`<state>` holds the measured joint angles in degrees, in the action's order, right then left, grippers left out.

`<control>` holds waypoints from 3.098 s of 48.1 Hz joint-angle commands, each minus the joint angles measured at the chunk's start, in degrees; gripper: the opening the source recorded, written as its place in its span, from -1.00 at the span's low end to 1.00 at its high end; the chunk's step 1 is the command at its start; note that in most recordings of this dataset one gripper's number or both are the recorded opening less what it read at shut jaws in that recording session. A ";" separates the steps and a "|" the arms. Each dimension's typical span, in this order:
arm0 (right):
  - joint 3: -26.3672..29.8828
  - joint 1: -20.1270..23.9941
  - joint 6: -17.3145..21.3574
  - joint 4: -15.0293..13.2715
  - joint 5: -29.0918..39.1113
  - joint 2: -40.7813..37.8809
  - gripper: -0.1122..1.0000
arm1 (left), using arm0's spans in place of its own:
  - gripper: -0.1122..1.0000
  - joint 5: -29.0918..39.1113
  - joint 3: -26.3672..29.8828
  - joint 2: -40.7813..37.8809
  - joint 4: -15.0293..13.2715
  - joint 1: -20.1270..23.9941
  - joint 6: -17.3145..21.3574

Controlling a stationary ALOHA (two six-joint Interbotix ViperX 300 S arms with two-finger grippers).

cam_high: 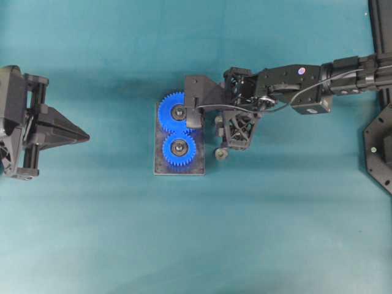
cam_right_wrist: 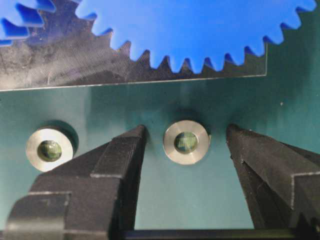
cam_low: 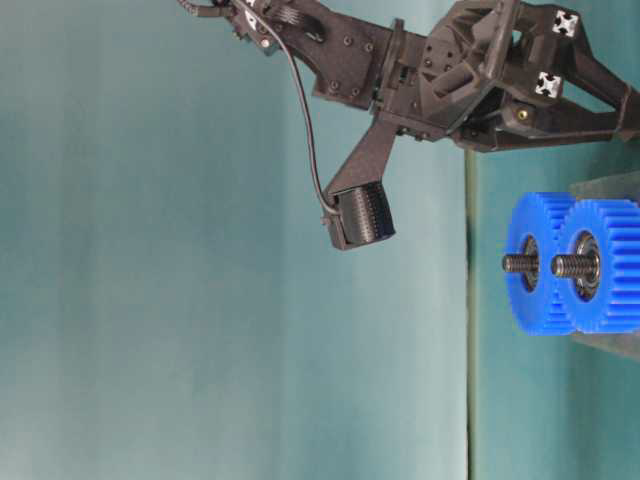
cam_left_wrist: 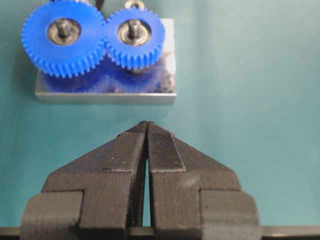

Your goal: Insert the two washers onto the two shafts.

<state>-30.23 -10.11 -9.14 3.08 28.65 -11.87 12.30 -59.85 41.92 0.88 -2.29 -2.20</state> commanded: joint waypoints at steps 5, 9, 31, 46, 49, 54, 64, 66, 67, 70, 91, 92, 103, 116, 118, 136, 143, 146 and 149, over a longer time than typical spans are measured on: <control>0.70 0.09 -0.53 -0.18 -0.09 0.53 0.41 | -0.79 -0.35 1.23 0.09 0.18 -0.09 -0.09; 0.62 0.18 -0.53 -0.18 0.00 0.35 0.40 | -0.79 -0.35 1.23 0.09 0.18 -0.09 -0.09; 0.26 0.00 0.00 -0.26 1.58 -0.26 -0.19 | -0.79 -0.35 1.32 0.09 0.18 -0.09 -0.09; 1.49 -0.18 0.18 -0.26 2.72 1.41 -0.23 | -0.79 -0.35 1.58 0.09 0.18 -0.09 -0.18; 2.55 -0.18 0.18 -0.26 4.39 2.72 -0.23 | -0.79 -0.35 1.58 0.09 0.18 -0.09 -0.18; 4.75 -0.09 0.18 -0.53 8.53 4.66 -0.23 | -0.79 -0.35 1.58 0.00 0.18 0.00 -0.18; 10.11 0.79 0.00 -1.49 15.64 6.94 -0.23 | -0.79 -0.70 1.49 0.00 0.18 -0.09 -0.18; 11.34 1.05 0.00 -1.49 16.17 6.86 -0.23 | -0.79 -0.79 1.49 -0.09 0.18 -0.09 -0.18; 12.04 1.14 -0.09 -1.49 16.35 6.86 -0.23 | -0.79 -0.79 1.49 -0.09 0.18 0.00 -0.18; 13.62 1.41 0.00 -1.49 16.52 6.59 -0.23 | -0.79 -0.79 1.49 -0.09 0.18 0.00 -0.18; 21.80 2.37 -0.62 -1.49 16.35 2.11 -0.23 | -0.79 -0.79 1.67 0.00 0.18 0.00 -0.18; 21.88 2.46 -0.62 -1.49 16.35 1.85 -0.23 | -0.79 -0.79 1.67 0.00 0.18 -0.09 -0.18; 23.73 2.55 -1.41 -1.49 15.64 -0.44 -0.23 | -0.79 -0.79 1.67 -0.09 0.18 -0.09 -0.18; 23.82 2.55 -1.49 -1.58 15.82 -1.58 -0.23 | -0.79 -0.88 1.67 0.00 0.18 -0.09 -0.26; 23.82 2.55 -1.41 -1.67 15.73 -1.76 -0.23 | -0.79 -0.79 1.67 -0.09 0.18 0.00 -0.26; 23.91 2.55 -1.49 -2.55 15.73 -2.99 -0.23 | -0.79 -0.79 1.67 -0.09 0.18 -0.09 -0.35; 23.82 2.46 -1.49 -2.55 16.00 -3.08 -0.23 | -0.79 -0.88 1.67 -0.09 0.09 -0.09 -0.35; 23.82 2.20 -1.23 -2.64 16.08 -3.16 -0.23 | -0.79 -0.79 1.67 -0.09 0.18 -0.09 -0.35; 23.82 2.11 -1.23 -2.64 16.17 -3.16 -0.23 | -0.79 -0.88 1.67 -0.09 0.09 -0.09 -0.35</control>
<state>-7.56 -7.82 -10.02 0.62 44.74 -16.08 11.95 -59.85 41.75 0.88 -2.29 -2.46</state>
